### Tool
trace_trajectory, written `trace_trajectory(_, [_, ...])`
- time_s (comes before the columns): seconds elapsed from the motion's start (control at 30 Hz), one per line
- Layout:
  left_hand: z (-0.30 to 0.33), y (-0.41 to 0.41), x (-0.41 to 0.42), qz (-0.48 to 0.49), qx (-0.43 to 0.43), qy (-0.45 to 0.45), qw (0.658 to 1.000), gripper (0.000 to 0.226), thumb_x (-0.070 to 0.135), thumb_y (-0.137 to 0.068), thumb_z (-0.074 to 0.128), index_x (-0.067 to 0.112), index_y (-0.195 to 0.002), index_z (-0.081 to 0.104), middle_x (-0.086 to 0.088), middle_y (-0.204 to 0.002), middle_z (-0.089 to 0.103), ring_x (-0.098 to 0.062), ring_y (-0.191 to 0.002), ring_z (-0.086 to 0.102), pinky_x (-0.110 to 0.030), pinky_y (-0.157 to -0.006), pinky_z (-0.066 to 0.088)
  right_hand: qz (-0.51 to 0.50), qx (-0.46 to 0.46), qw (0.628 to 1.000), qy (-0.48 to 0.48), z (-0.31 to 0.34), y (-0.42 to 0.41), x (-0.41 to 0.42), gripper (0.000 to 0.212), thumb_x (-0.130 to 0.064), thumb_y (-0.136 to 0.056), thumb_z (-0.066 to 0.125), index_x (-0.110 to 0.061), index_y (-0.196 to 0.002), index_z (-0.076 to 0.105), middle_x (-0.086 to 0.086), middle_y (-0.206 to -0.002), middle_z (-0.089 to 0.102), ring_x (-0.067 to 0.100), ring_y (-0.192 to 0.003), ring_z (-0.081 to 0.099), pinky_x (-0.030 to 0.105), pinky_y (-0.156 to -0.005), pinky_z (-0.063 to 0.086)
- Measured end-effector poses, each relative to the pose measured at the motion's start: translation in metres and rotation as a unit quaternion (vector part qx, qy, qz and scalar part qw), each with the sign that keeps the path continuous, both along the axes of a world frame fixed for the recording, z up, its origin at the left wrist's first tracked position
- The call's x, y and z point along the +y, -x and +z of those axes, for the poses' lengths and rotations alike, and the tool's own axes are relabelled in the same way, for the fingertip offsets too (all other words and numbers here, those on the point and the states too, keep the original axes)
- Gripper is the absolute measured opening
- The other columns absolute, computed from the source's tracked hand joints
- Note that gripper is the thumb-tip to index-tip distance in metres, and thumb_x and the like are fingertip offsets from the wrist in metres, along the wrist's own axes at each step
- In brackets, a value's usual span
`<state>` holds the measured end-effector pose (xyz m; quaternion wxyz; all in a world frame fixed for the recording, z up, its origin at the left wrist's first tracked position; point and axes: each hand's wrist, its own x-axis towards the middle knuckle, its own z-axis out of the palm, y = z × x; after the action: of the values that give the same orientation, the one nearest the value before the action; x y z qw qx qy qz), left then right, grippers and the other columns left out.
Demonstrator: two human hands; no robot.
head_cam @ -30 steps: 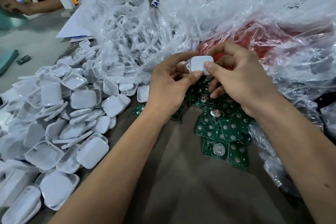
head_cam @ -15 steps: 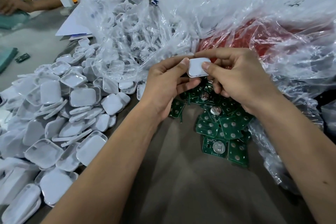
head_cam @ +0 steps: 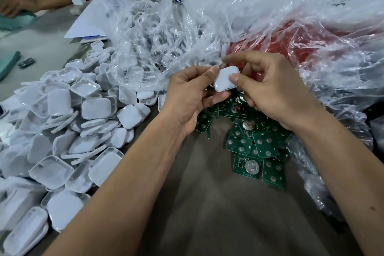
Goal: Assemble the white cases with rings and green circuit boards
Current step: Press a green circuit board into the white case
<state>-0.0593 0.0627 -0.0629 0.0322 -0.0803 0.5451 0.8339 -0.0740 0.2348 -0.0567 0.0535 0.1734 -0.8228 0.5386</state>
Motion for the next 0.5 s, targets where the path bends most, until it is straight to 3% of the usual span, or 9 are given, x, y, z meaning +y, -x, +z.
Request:
trace_trajectory(0.13, [0.0003, -0.0005, 0.0015, -0.002, 0.003, 0.013, 1.0, 0.008, 0.005, -0.095, 0.067, -0.003, -0.096, 0.069, -0.021, -0.097, 0.073, -0.023, -0.071, 0.074, -0.026, -0.057, 0.061, -0.011, -0.014, 1.0, 0.025, -0.0006, 0.0015, 0.0007, 0.015, -0.01, -0.094, 0.075, -0.017, -0.103, 0.066, 0.012, -0.074, 0.068, 0.011, -0.043, 0.055, 0.017, -0.041, 0.041])
trace_trajectory(0.3, [0.0006, -0.0004, -0.0016, -0.019, 0.003, 0.012, 1.0, 0.007, 0.004, -0.095, 0.067, -0.003, -0.097, 0.069, -0.021, -0.1, 0.074, -0.025, -0.073, 0.075, -0.027, -0.057, 0.061, 0.009, -0.05, 0.997, 0.06, -0.0001, 0.0009, 0.0019, 0.016, -0.005, -0.092, 0.076, -0.012, -0.101, 0.066, 0.017, -0.074, 0.064, 0.01, -0.045, 0.052, 0.017, -0.04, 0.039])
trace_trajectory(0.43, [0.0, 0.0004, -0.0014, -0.011, 0.013, 0.02, 1.0, 0.007, 0.006, -0.094, 0.068, -0.001, -0.096, 0.07, -0.022, -0.098, 0.072, -0.027, -0.075, 0.072, -0.028, -0.059, 0.062, 0.008, -0.079, 0.993, 0.085, -0.0013, 0.0018, 0.0021, 0.012, -0.007, -0.095, 0.074, -0.013, -0.102, 0.066, 0.006, -0.068, 0.064, 0.015, -0.046, 0.053, 0.02, -0.038, 0.037])
trace_trajectory(0.5, [-0.0006, 0.001, -0.0008, -0.003, 0.03, 0.035, 0.999, 0.006, 0.007, -0.094, 0.069, 0.001, -0.095, 0.07, -0.023, -0.098, 0.07, -0.03, -0.078, 0.068, -0.03, -0.063, 0.063, -0.004, -0.078, 0.992, 0.1, -0.0023, 0.0001, -0.0011, 0.007, -0.01, -0.097, 0.072, -0.014, -0.099, 0.067, 0.009, -0.072, 0.066, 0.021, -0.05, 0.058, 0.022, -0.038, 0.04])
